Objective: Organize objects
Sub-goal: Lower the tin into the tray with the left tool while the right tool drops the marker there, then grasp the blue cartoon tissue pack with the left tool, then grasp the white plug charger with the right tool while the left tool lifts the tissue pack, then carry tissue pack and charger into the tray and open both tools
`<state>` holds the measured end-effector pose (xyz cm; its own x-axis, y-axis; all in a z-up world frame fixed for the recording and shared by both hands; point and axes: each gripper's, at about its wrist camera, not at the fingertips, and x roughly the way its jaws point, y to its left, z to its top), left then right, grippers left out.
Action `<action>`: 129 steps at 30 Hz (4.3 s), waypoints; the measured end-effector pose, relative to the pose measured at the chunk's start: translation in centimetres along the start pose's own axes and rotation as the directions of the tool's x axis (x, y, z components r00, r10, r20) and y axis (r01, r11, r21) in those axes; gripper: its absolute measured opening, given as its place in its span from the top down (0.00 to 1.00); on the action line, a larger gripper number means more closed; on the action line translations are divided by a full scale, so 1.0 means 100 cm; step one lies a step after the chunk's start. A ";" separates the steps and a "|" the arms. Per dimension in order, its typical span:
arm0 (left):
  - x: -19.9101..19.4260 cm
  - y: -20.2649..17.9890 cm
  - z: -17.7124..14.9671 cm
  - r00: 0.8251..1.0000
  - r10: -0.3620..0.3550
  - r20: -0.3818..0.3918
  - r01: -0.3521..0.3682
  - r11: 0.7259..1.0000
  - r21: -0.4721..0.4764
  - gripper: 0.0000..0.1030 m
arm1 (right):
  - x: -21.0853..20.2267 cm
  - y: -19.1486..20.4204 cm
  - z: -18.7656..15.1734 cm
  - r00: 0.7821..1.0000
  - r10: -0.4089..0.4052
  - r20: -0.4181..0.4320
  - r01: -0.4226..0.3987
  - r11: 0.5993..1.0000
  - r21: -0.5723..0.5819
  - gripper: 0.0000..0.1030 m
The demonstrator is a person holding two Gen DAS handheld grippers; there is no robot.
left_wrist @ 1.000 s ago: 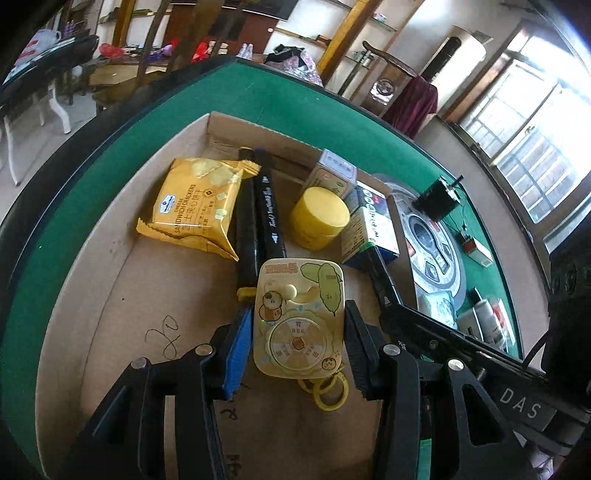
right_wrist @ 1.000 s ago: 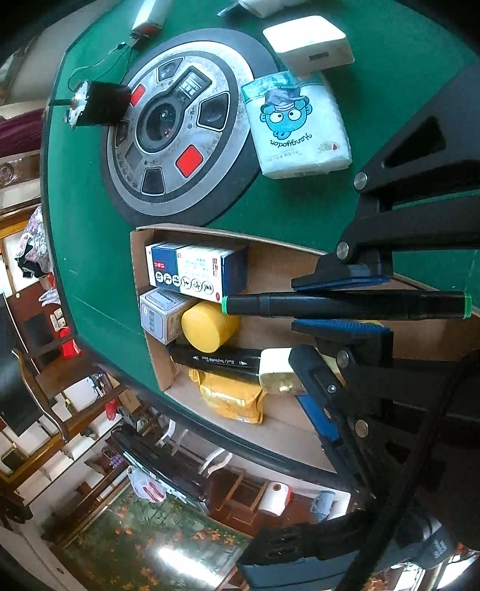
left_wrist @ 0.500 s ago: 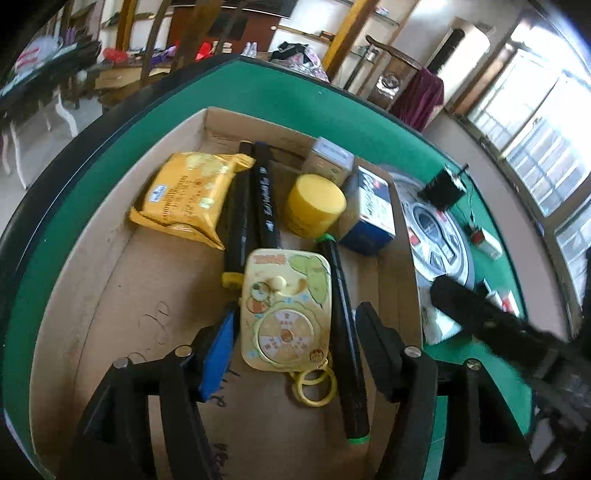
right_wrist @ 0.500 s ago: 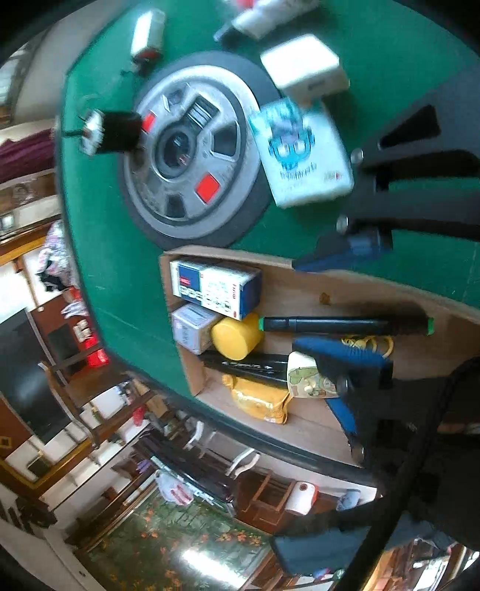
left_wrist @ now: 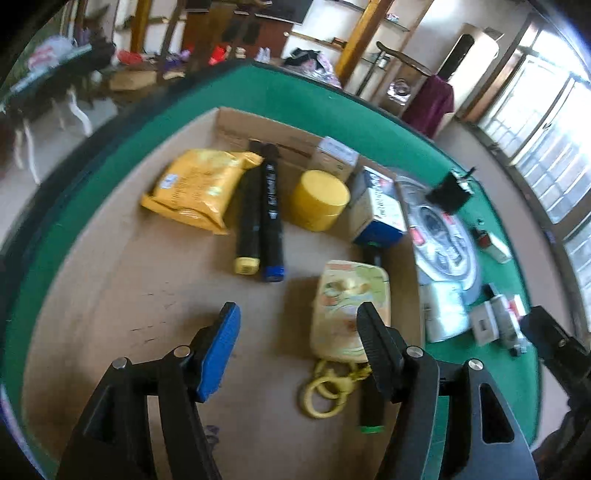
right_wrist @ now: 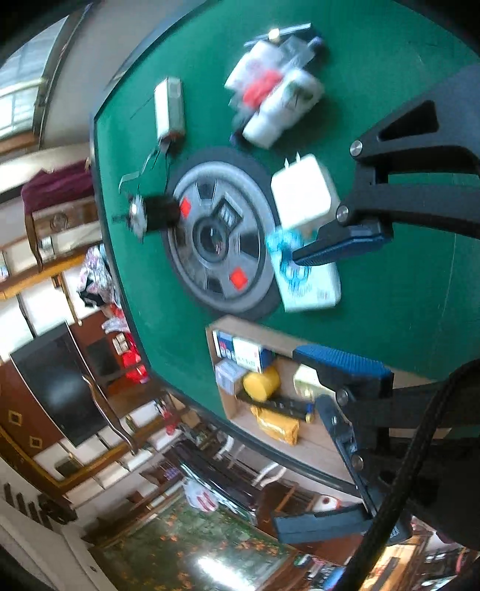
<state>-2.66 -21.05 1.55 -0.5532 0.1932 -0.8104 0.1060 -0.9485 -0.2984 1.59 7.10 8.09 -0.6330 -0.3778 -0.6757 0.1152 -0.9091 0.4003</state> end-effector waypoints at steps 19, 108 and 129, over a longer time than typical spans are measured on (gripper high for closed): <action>-0.060 -0.091 -0.017 0.976 -0.171 0.133 0.139 0.965 0.223 0.33 | -0.034 -0.089 0.037 0.989 -0.066 0.135 0.052 0.993 0.104 0.59; -0.076 -0.131 -0.073 0.975 -0.213 0.064 0.167 0.893 0.417 0.68 | 0.035 -0.062 0.007 0.997 0.032 -0.074 -0.048 0.973 -0.227 0.51; -0.085 -0.013 -0.056 0.975 -0.180 0.132 0.148 0.964 0.222 0.68 | 0.068 -0.037 0.005 0.956 -0.270 -0.114 0.199 0.883 -0.425 0.40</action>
<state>6.52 -20.09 6.03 -0.6677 0.3256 -0.6694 -0.1629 -0.9414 -0.2954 -3.50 8.03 2.32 -0.5494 -0.1354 -0.8245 0.3009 -0.9526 -0.0441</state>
